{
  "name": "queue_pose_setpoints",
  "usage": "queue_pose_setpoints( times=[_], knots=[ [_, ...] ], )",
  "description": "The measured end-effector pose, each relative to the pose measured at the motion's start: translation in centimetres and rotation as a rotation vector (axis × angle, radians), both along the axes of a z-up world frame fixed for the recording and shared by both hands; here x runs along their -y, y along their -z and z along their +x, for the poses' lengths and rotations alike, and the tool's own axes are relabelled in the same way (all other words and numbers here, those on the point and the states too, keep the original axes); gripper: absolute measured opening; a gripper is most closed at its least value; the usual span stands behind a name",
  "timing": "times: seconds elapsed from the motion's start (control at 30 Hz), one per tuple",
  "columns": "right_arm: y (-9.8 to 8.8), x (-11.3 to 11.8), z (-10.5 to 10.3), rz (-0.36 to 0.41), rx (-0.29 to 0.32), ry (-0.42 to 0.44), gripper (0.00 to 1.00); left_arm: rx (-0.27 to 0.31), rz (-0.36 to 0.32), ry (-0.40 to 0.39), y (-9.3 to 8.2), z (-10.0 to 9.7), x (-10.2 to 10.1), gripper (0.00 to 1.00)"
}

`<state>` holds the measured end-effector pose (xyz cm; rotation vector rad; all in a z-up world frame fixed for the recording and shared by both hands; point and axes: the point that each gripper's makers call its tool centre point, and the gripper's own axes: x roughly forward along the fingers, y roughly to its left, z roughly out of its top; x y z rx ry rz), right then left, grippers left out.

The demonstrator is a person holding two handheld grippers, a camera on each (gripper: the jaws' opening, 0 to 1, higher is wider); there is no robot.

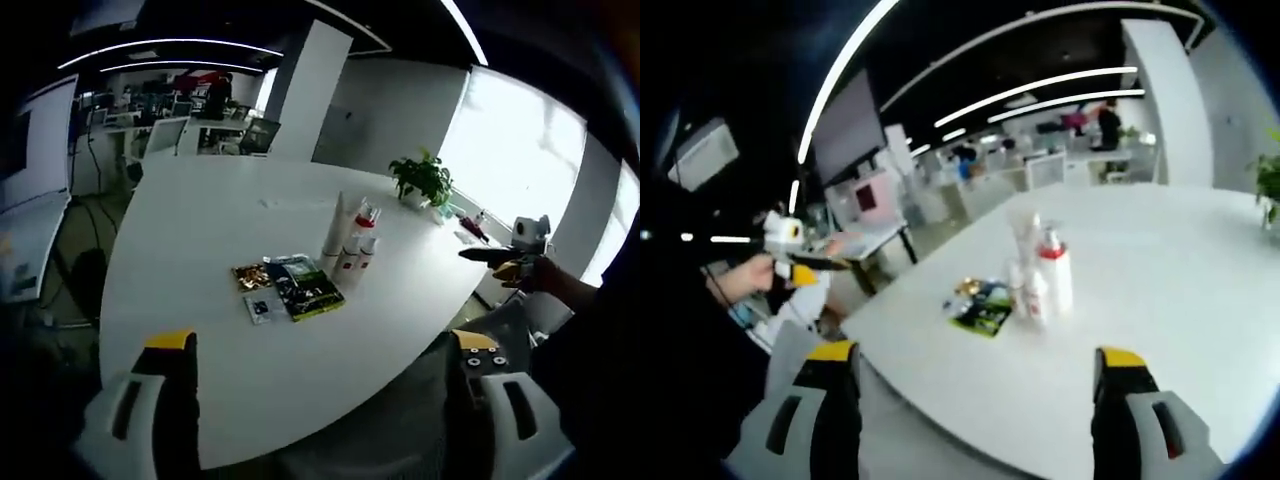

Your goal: Arrange the skincare products in the storage area until every visible bottle or jar stands upright without overlapping.

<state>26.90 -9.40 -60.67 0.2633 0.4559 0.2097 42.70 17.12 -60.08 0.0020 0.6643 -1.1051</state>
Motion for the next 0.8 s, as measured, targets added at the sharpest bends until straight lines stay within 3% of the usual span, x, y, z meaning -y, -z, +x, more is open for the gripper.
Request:
queue_pose_setpoints(
  times=[0.8],
  knots=[
    [0.46,0.27,0.16,0.016,-0.006,0.005,0.99,-0.024,0.015,0.013,0.93,-0.36,0.43,0.98]
  ],
)
